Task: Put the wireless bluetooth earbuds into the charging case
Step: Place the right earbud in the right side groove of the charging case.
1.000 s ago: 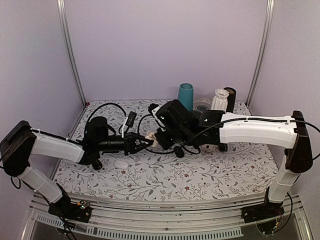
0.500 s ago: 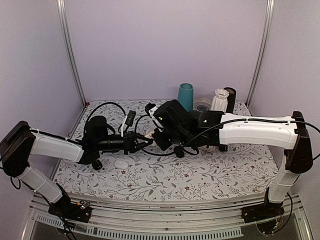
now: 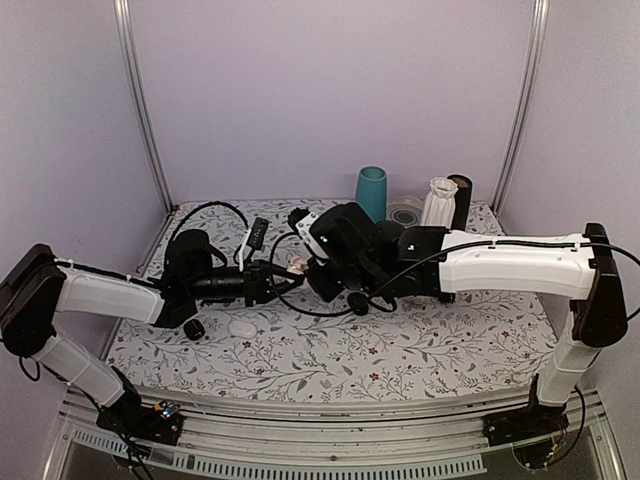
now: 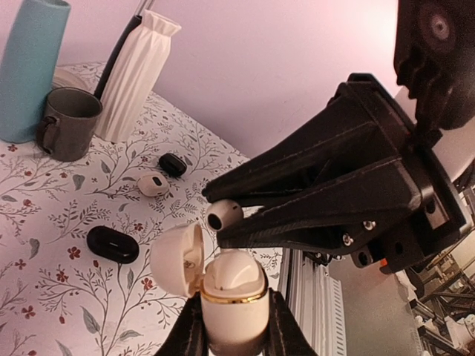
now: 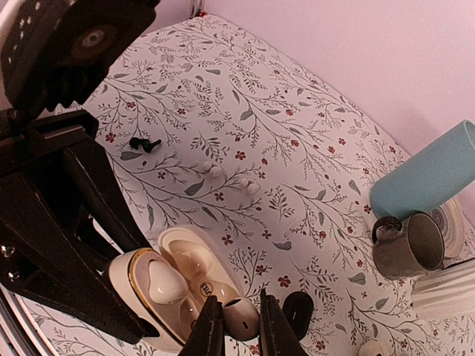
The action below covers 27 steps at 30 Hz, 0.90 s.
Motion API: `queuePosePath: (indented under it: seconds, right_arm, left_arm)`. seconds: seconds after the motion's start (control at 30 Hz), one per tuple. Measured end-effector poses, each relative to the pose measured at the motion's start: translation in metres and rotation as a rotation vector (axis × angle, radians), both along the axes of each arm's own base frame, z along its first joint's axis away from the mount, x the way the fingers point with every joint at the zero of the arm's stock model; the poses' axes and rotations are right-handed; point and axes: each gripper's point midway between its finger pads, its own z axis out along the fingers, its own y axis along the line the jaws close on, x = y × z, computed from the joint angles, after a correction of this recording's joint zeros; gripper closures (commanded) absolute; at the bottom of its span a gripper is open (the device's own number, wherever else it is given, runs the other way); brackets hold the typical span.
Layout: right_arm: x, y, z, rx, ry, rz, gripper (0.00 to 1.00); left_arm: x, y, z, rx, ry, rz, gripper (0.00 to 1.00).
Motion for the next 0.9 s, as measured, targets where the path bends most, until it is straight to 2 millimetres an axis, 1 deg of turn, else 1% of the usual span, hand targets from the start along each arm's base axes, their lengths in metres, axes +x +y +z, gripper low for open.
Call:
queuePosePath:
  seconds: [0.27,0.5,0.73,0.83,0.9]
  right_arm:
    - [-0.006,0.003,0.004,0.028,0.021,0.037,0.85]
    - [-0.006,0.007,0.006,0.074,0.058,0.037,0.83]
    - [-0.009,0.013,0.011,0.126,0.095,0.049,0.82]
    - [-0.015,0.02,0.016,0.158,0.122,0.074,0.82]
    - [-0.017,0.023,0.019,0.176,0.138,0.086,0.78]
  left_arm:
    - [0.0,0.001,0.004,-0.008,-0.009,0.004,1.0]
    - [0.0,0.003,0.007,-0.009,-0.013,0.021,1.0]
    - [0.001,0.007,0.01,-0.014,-0.023,0.044,1.0]
    - [0.002,0.008,0.011,-0.015,-0.027,0.056,1.0]
    - [0.002,0.009,0.011,-0.016,-0.028,0.061,1.0]
